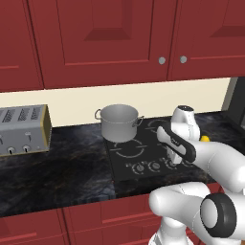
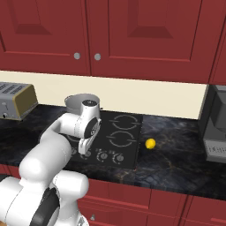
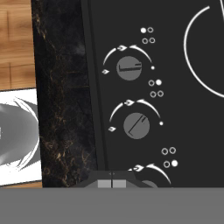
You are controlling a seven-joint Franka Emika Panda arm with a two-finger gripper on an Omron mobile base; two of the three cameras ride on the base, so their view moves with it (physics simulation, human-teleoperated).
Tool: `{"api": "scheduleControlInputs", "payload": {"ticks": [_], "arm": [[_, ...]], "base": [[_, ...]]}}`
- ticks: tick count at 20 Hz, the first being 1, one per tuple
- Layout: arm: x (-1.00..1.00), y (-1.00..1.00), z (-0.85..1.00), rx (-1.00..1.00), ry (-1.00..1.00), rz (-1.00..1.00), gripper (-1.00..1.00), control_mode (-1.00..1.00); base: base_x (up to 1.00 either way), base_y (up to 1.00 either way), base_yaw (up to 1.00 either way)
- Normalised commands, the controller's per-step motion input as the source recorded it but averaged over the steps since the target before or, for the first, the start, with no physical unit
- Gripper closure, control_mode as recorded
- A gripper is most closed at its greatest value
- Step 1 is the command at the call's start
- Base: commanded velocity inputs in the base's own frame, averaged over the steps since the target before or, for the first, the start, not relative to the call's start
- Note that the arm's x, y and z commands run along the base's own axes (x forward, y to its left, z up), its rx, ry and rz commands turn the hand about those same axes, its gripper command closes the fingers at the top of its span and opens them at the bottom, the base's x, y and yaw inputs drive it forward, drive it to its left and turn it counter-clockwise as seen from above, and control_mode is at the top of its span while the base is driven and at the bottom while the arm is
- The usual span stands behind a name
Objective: Turn on the burner for the pot on the stove. Wait thirty seconds for the pot to heat up. Then add the lemon to the pot.
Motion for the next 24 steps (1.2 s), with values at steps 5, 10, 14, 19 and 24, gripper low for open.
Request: {"api": "scheduleControlInputs", "payload": {"ticks": [5,10,14,19,24], "arm": [[0.0,0.0,0.0,0.0,0.0,0.0,1.0,-1.0],[0.0,0.0,0.0,0.0,0.0,0.0,1.0,-1.0],[0.0,0.0,0.0,0.0,0.0,0.0,1.0,-1.0],[0.0,0.0,0.0,0.0,0.0,0.0,1.0,-1.0],[0.0,0.0,0.0,0.0,0.0,0.0,1.0,-1.0]], "base": [[0.0,0.0,0.0],[0.0,0.0,0.0],[0.0,0.0,0.0],[0.0,0.0,0.0],[0.0,0.0,0.0]]}}
